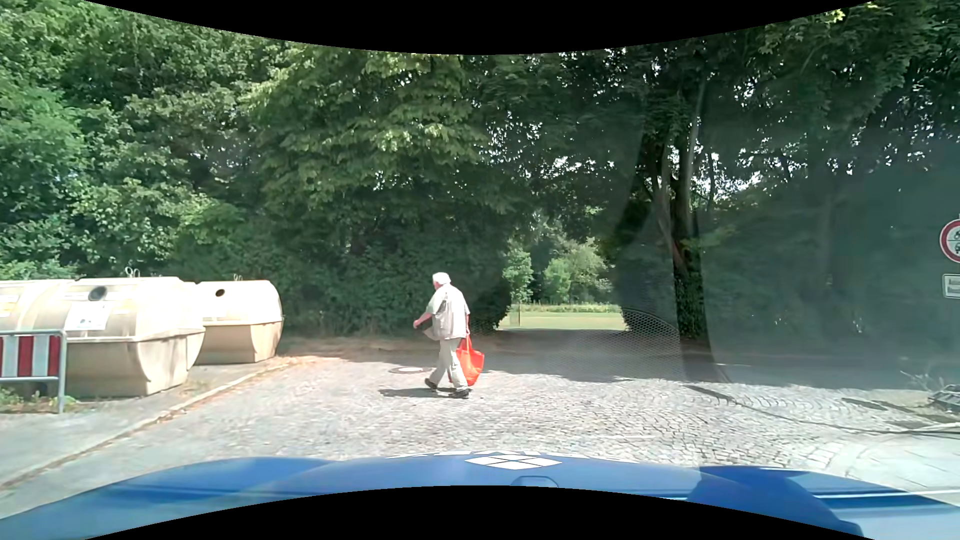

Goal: Follow the waypoints while adhering to traffic rules and regulations

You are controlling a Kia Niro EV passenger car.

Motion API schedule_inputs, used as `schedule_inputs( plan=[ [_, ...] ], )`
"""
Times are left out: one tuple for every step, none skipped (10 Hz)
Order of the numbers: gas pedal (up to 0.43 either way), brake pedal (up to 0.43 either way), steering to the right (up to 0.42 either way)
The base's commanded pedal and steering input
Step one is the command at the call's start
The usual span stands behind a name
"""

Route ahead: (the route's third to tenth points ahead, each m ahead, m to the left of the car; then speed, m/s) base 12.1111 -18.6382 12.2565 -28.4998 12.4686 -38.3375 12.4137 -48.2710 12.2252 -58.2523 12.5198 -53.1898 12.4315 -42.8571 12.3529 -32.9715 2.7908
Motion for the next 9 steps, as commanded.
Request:
schedule_inputs(
  plan=[
    [0.079, 0.000, 0.148],
    [0.098, 0.000, 0.155],
    [0.098, 0.000, 0.167],
    [0.098, 0.000, 0.176],
    [0.098, 0.000, 0.181],
    [0.098, 0.000, 0.189],
    [0.098, 0.000, 0.199],
    [0.098, 0.000, 0.216],
    [0.098, 0.000, 0.233]
  ],
)
